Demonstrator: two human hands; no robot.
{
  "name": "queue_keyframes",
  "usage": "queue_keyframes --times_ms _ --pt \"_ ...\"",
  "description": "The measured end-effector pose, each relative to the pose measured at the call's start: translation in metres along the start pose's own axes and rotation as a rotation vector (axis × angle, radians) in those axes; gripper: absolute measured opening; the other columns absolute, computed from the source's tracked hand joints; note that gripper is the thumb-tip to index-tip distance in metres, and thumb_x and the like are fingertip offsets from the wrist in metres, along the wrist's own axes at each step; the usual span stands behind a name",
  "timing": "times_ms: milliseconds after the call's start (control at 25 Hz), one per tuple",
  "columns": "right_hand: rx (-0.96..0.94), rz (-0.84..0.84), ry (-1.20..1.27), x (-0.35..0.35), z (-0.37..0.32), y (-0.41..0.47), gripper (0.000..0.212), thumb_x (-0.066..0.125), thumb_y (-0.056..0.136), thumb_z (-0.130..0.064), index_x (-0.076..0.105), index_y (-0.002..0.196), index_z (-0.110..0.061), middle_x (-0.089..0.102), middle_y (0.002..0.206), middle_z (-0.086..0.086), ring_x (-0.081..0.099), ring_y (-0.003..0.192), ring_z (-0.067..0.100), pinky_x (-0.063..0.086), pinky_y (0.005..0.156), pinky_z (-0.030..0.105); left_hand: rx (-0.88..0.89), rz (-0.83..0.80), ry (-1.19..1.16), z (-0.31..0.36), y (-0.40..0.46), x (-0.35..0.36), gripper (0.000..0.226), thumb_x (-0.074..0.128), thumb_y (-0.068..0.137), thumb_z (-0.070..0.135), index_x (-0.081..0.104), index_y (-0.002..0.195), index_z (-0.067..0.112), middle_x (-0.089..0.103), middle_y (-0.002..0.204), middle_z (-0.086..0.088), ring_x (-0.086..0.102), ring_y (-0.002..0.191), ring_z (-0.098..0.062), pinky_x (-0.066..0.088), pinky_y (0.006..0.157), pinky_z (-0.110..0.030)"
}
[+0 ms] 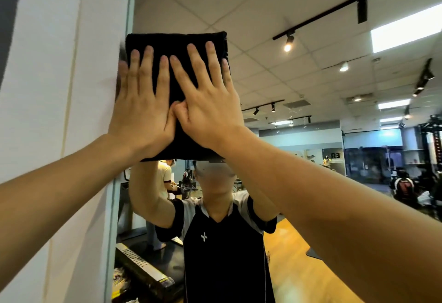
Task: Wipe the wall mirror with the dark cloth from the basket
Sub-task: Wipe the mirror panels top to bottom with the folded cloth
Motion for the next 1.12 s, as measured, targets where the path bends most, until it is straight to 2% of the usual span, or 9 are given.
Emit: queue_keyframes --times_ms 520,720,1120 --pt "0.001 0.005 -0.018 -0.022 0.091 -0.038 0.071 0.041 0.098 -0.044 0.023 0.163 -0.023 0.013 0.172 0.012 -0.001 0.159 0.036 0.007 0.129 0.053 -0.001 0.024 -0.068 0.098 0.021 0.01 0.081 0.028 0.095 0.045 0.005 0.161 0.005 -0.003 0.166 -0.027 -0.008 0.154 -0.043 0.0 0.125 -0.058" --pt "0.017 -0.014 -0.045 -0.033 0.137 -0.055 0.07 0.036 0.099 -0.046 0.021 0.164 -0.024 0.011 0.172 0.01 -0.003 0.159 0.034 0.005 0.129 0.051 0.012 0.035 -0.079 0.146 0.036 0.015 0.08 0.026 0.096 0.045 0.003 0.161 0.004 -0.004 0.166 -0.028 -0.009 0.154 -0.045 -0.001 0.125 -0.058" --pt "0.014 -0.02 -0.039 -0.06 0.234 -0.089 0.071 0.032 0.097 -0.044 0.022 0.164 -0.023 0.014 0.172 0.01 -0.001 0.159 0.033 0.012 0.128 0.054 -0.01 0.059 -0.14 0.25 0.063 0.021 0.079 0.02 0.096 0.046 0.005 0.16 0.003 -0.002 0.165 -0.03 -0.006 0.153 -0.048 -0.001 0.125 -0.058"
Point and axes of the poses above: each hand's wrist, its own y-axis towards the middle knuckle, its own x-axis out of the palm, z = x × y, the point moved 5 cm from there along y, towards the middle knuckle
